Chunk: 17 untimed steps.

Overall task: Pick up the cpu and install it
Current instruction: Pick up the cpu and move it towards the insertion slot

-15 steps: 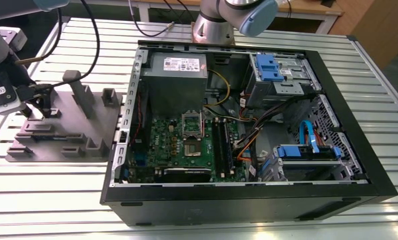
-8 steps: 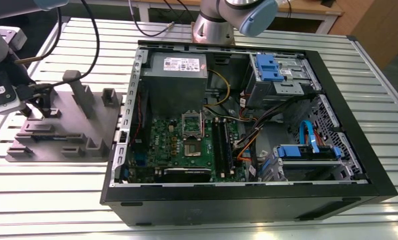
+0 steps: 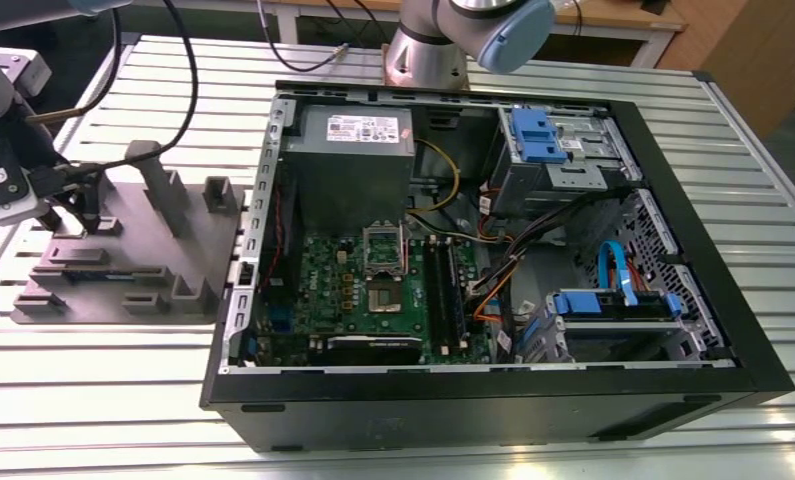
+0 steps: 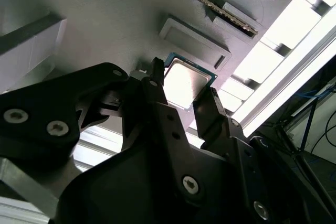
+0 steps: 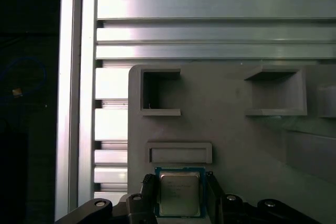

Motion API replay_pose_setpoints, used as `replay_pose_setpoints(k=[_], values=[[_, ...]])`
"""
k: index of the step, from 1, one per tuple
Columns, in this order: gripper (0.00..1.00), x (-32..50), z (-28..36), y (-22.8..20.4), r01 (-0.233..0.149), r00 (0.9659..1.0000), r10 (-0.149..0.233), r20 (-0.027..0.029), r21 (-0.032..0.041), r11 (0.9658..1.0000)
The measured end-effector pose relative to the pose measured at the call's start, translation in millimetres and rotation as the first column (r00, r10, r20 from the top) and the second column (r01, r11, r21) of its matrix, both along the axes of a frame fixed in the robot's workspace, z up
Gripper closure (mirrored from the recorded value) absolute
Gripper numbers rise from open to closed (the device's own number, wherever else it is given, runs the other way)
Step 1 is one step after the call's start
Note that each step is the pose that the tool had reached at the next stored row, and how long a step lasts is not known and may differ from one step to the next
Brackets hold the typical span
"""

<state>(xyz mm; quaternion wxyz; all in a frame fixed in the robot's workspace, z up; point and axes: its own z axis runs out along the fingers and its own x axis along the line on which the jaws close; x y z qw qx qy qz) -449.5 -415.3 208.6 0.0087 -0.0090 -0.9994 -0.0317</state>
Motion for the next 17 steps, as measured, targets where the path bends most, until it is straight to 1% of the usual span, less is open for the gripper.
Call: replay_pose_setpoints(k=[6,8,17], values=[[0.53,0.0,1.1,0.0,0.000,1.0000,0.000,0.0000,0.0000,1.0000],[0.53,0.0,3.6,0.0,0.000,1.0000,0.000,0.0000,0.0000,1.0000],[0.53,0.0,5.4,0.0,0.000,1.0000,0.000,0.0000,0.0000,1.0000]])
